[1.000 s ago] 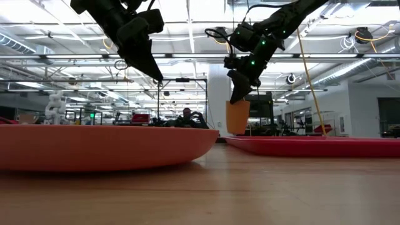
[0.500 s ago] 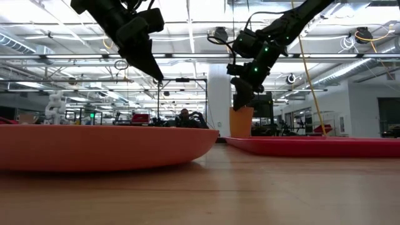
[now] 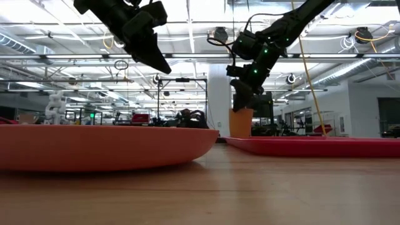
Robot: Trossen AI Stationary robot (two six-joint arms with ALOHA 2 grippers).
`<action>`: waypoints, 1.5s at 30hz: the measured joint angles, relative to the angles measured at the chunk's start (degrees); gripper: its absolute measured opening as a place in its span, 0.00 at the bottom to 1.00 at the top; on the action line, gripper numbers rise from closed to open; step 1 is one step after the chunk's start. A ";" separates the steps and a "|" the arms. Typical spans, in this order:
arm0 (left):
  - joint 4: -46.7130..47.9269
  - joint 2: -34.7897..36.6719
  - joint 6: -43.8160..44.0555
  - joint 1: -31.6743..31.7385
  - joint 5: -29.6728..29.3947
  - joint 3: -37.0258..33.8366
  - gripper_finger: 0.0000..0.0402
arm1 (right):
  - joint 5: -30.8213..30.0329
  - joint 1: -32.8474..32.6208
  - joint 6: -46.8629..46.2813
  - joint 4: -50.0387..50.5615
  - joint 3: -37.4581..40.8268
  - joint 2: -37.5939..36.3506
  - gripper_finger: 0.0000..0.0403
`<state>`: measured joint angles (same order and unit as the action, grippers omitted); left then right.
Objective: Pick and place plate/cup/fork/spoon on tray
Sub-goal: Put the yellow cup on red table tray, then put the orange plate on the red table tray to the bottom of the orange cup
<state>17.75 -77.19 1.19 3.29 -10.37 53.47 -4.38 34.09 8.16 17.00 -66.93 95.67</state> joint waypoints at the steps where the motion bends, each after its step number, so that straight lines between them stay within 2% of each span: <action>1: -0.14 0.00 0.00 0.00 -0.01 0.00 0.08 | 0.00 0.00 0.02 -1.23 0.41 0.11 0.01; 6: -0.11 0.00 -0.08 0.00 -0.02 0.00 0.08 | -0.01 0.00 0.57 -6.53 2.98 0.27 0.01; 18: -0.13 0.00 -1.49 0.00 -0.03 0.00 0.08 | -0.36 0.00 0.58 -6.75 3.18 0.27 0.02; 23: -0.13 0.00 -1.48 -0.01 -0.04 0.00 0.08 | -3.07 -0.02 0.48 -7.37 3.18 0.27 0.10; 36: -0.17 0.00 -1.59 -0.01 -0.07 0.00 0.08 | -3.18 -0.80 0.51 -9.46 3.19 -0.05 0.31; 40: -2.24 0.00 -3.74 -0.12 -0.21 0.00 0.08 | -3.50 -1.96 0.50 -9.29 3.20 -2.44 0.35; 45: -6.47 0.00 -5.85 -1.19 -0.20 0.00 0.08 | -8.99 -4.82 -0.37 -6.12 3.20 -8.67 0.39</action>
<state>11.29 -77.19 -4.66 2.10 -10.57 53.47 -13.37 29.26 7.79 10.88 -63.72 87.01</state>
